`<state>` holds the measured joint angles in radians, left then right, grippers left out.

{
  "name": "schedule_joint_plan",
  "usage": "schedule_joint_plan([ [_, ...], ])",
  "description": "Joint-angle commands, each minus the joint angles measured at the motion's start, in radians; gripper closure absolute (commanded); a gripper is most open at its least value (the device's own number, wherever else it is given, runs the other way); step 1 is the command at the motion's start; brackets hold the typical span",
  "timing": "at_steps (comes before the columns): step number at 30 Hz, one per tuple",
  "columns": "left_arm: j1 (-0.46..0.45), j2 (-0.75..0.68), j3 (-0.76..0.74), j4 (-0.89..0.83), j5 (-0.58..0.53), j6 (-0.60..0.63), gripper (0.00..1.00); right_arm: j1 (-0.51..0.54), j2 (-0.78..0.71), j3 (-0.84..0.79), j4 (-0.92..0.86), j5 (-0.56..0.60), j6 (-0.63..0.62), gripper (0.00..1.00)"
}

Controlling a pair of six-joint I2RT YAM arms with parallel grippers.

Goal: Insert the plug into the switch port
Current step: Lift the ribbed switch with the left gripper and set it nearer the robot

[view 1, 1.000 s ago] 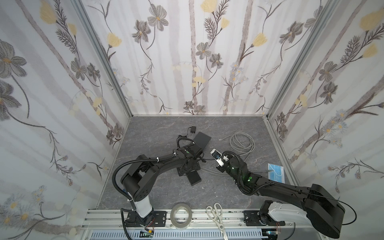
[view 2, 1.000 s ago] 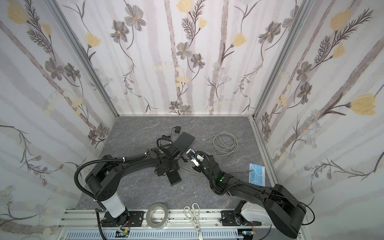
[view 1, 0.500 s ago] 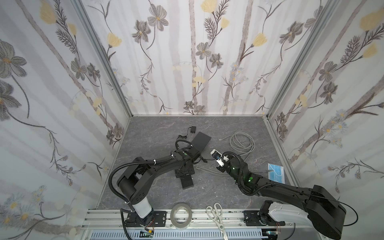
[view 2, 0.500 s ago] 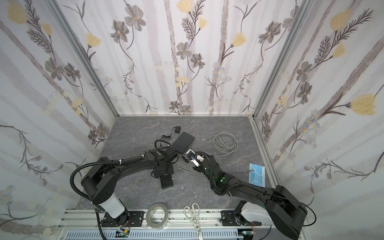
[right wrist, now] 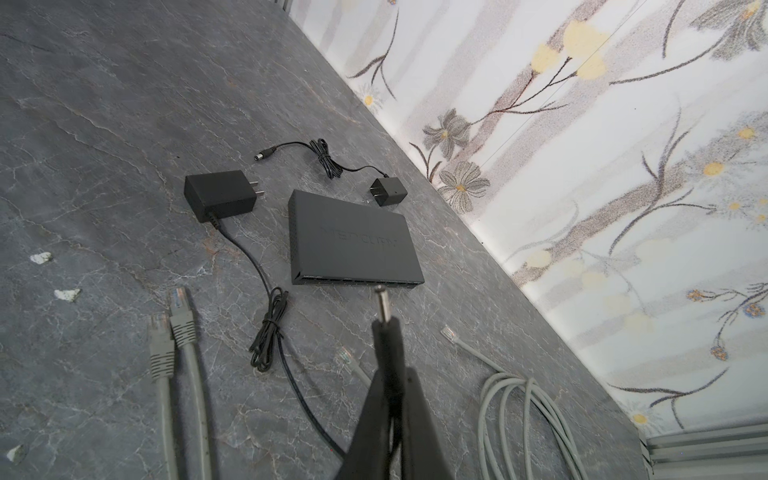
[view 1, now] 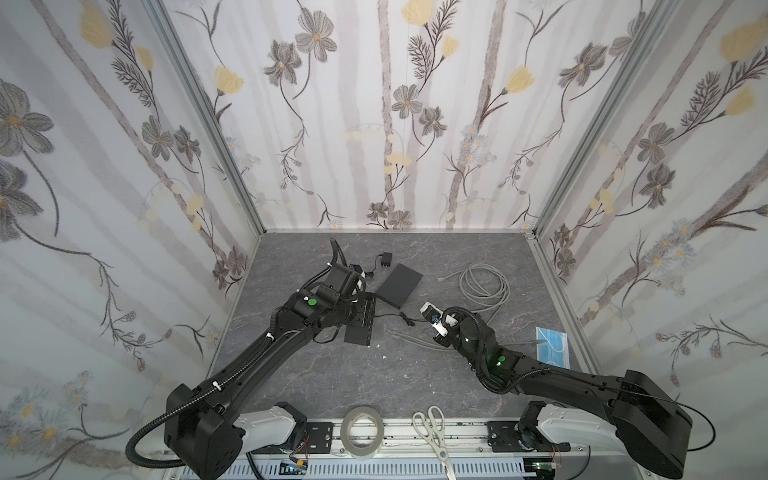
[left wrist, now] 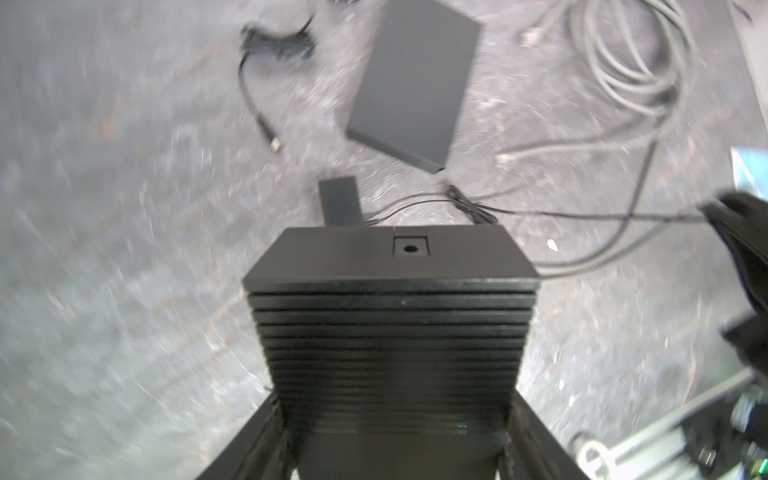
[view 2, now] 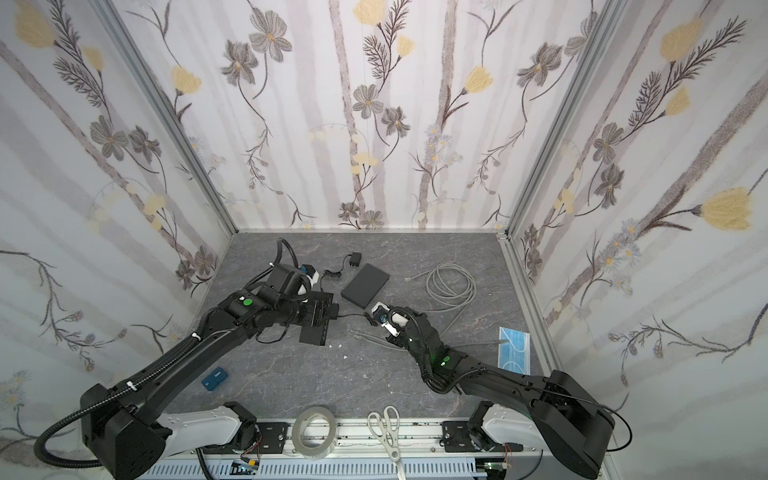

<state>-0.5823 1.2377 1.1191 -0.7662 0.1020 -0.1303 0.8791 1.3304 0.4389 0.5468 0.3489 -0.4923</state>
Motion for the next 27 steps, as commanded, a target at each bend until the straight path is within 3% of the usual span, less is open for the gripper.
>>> schedule_joint_plan([
  [1,-0.027,0.008,0.014,-0.175,0.029,0.424,0.53,0.004,0.000,-0.006,0.053,0.013,-0.021,0.96],
  [5,-0.123,0.006,-0.087,-0.213,-0.111,0.792,0.50,0.011,-0.003,-0.006,0.055,0.011,-0.028,0.96],
  [7,-0.153,0.019,-0.131,-0.197,-0.193,0.918,0.50,0.015,-0.002,-0.008,0.058,0.010,-0.033,0.96],
  [9,-0.156,0.062,-0.151,-0.184,-0.202,0.988,0.50,0.017,0.001,-0.008,0.059,0.012,-0.038,0.95],
  [18,-0.167,0.122,-0.222,-0.083,-0.109,1.211,0.52,0.031,0.006,-0.005,0.056,0.014,-0.054,0.95],
  [27,-0.166,0.270,-0.219,-0.028,-0.076,1.248,0.52,0.047,0.007,-0.003,0.055,0.022,-0.067,0.95],
])
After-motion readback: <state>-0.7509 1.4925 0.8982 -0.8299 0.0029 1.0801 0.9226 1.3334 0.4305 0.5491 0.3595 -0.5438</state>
